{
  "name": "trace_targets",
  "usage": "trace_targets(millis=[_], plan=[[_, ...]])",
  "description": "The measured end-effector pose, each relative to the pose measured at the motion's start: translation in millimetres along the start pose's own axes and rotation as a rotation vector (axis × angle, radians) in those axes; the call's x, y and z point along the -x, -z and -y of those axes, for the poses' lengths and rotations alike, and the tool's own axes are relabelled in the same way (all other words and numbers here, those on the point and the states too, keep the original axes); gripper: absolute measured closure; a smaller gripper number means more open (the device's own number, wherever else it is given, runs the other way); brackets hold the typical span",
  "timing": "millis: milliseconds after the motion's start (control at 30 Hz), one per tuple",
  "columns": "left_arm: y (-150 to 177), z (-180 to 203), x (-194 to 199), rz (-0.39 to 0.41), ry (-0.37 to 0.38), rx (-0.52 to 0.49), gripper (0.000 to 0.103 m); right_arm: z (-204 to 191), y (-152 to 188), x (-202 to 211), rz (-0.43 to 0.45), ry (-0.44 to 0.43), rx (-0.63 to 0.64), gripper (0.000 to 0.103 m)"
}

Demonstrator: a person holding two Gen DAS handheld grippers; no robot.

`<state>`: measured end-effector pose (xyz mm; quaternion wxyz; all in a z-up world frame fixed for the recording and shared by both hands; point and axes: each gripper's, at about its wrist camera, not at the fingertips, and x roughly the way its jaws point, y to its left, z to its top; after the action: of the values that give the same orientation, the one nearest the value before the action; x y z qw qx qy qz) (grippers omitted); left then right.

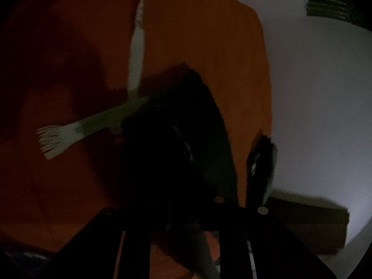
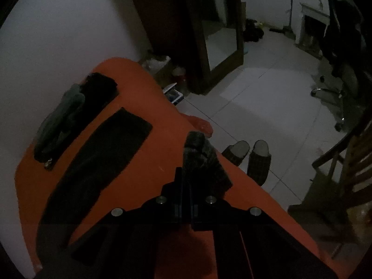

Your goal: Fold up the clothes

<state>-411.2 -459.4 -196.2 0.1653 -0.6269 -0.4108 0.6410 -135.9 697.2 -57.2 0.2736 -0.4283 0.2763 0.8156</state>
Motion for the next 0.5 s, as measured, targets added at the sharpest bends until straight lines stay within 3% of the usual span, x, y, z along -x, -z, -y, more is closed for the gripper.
trace_targets(millis=[233,500], plan=[[-43.0,45.8,-44.4,0.036,-0.050,0.116,0.086,-74.6,-58.6,-48.3,0.020,0.013,0.016,0.100],[-71.0,97.9,-95.1,0.073,-0.117,0.076,0.087,-134.0,-108.8,-112.8,0.038,0.030,0.047,0.100]])
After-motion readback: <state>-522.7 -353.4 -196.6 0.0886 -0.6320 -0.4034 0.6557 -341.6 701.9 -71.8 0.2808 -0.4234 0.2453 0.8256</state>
